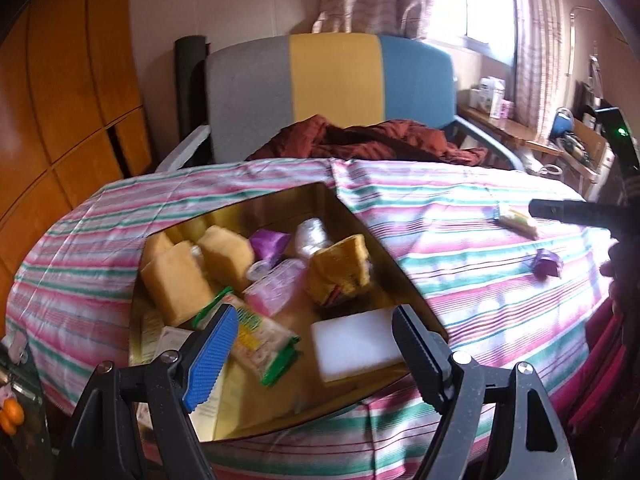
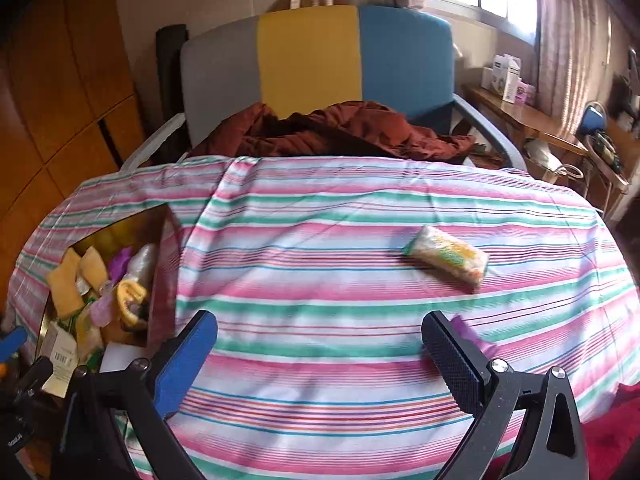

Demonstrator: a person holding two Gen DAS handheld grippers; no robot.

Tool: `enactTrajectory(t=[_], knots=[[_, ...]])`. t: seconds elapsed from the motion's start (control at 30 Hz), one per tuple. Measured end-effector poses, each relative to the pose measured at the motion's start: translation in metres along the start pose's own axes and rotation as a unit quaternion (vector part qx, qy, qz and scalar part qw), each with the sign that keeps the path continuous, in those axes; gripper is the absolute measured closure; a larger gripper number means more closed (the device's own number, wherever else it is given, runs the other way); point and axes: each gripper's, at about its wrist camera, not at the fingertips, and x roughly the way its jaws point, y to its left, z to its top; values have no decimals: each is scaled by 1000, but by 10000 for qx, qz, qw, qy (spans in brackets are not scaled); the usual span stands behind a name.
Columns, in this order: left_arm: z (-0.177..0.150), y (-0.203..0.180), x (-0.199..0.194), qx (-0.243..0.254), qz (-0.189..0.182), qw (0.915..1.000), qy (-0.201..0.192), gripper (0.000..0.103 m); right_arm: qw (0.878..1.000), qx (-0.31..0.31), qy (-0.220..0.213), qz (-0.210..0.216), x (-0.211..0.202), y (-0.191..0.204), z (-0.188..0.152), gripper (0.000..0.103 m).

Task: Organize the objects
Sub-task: 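Move both open tools from the tray back to the remaining packets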

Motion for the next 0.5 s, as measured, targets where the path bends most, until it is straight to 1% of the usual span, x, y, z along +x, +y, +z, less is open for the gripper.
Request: enactTrajectory(t=[0.17,0.27,0.43,0.5], knots=[[10,-18,0,234,-249,9994,-67,22,9989,379,-40,-277,-3,-48,16,0],[15,-32,4,384,-340,9987,-66,22,9966,618,-82,-547,1,-82,20,0],[19,-55,11,624,-530,9966,10,22,9881,1173,-225,-965,10,-137,12,0],[21,-64,15,708,-626,9955,41,22,9830,1509,-223,-1020,15,-158,4,0]])
